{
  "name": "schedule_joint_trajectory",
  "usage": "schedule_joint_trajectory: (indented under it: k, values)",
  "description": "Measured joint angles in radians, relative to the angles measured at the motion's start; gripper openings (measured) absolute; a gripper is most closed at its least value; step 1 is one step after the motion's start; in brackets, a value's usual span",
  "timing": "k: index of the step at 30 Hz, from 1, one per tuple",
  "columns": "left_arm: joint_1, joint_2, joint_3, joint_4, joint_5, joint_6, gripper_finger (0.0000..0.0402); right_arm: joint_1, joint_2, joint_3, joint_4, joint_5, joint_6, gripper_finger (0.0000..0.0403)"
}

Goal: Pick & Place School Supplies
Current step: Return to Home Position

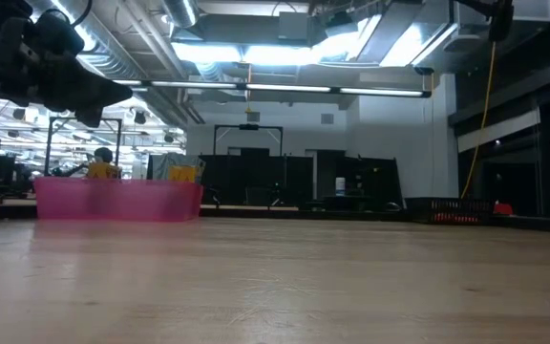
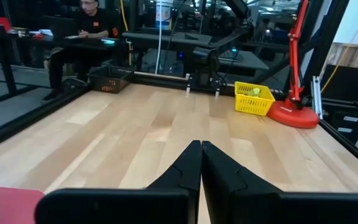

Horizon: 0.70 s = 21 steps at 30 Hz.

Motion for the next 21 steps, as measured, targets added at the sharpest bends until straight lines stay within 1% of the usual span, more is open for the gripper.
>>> schedule_joint_trajectory:
  k: [3, 7, 11, 13, 16, 18, 21]
  values:
    - [0.000, 0.000, 0.000, 0.001, -0.006, 0.000, 0.0007, 0.000, 0.000, 0.000, 0.000, -0.010, -0.005, 0.0226]
    - [0.000, 0.000, 0.000, 0.001, -0.006, -0.001, 0.0006, 0.003, 0.001, 0.000, 0.000, -0.048, -0.005, 0.0226]
    - [0.000, 0.000, 0.000, 0.002, -0.007, -0.001, 0.0006, 0.049, 0.047, -0.005, 0.003, -0.056, -0.016, 0.0226]
    - [0.000, 0.000, 0.000, 0.002, -0.007, -0.001, 0.0006, 0.102, 0.097, -0.017, 0.000, -0.055, -0.018, 0.0226]
    - [0.000, 0.000, 0.000, 0.002, -0.007, -0.002, 0.0007, 0.216, 0.197, -0.036, 0.031, -0.037, -0.038, 0.0226]
    - [0.000, 0.000, 0.000, 0.002, -0.007, -0.001, 0.0008, 0.312, 0.276, -0.048, 0.114, 0.009, -0.071, 0.0226]
    - [0.000, 0.000, 0.000, 0.003, -0.007, -0.001, 0.0006, 0.454, 0.381, -0.048, 0.259, 0.128, -0.158, 0.0226]
